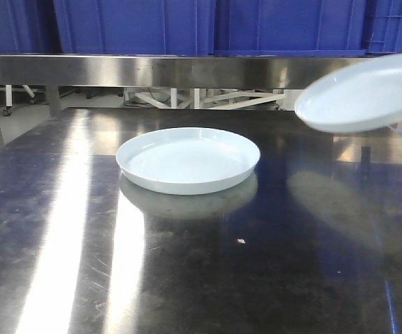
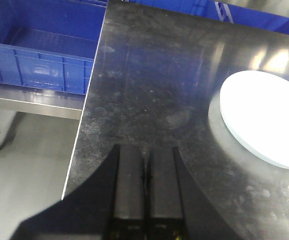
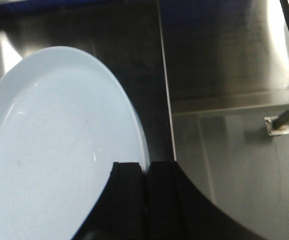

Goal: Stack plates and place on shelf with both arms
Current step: 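Grip the plate rim with the right gripper and lift it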

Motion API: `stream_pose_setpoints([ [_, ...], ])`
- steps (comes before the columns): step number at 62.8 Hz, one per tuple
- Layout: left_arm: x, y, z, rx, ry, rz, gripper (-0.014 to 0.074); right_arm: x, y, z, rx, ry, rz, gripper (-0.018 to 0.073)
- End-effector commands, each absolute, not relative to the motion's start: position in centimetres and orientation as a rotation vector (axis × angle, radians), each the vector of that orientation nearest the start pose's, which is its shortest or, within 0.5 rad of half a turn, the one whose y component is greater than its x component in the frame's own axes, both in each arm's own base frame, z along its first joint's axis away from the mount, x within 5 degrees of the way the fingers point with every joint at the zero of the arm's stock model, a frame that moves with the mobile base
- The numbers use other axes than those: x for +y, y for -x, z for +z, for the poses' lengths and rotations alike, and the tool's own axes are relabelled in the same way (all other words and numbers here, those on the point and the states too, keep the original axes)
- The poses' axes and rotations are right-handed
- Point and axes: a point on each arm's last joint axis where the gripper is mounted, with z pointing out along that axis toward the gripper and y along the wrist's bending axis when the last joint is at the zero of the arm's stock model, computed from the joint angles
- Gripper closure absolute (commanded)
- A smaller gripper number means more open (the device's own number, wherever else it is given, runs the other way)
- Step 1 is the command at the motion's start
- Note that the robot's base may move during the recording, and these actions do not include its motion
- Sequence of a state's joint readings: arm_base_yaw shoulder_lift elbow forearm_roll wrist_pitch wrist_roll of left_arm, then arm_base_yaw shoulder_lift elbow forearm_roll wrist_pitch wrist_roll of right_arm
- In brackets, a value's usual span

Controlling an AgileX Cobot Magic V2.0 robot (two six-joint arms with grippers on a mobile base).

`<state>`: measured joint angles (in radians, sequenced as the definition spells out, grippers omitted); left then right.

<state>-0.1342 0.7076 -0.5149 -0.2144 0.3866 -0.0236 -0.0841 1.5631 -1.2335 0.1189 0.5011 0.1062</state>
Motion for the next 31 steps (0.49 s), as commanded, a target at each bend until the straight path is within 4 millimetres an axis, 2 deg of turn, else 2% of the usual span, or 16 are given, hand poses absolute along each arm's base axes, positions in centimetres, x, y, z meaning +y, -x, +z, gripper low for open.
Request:
stream_pose_setpoints([
  [1,-2.5,-14.3,30.6,1.948,0.061,-0.313,0.0506,-1.7,-34.5,34.7,2.128,-0.290,0.170,0.0525],
  [12,-2.5,-14.3,30.6,1.948,0.061,-0.313,0.0506,1.1,-34.3,35.3,2.126,-0.229,0.252,0.0525],
  [31,-2.5,-14.3,30.6,1.948,0.061,-0.313,0.0506,7.5,-34.0,35.6,2.088,-0.068,0.396,0.0525],
])
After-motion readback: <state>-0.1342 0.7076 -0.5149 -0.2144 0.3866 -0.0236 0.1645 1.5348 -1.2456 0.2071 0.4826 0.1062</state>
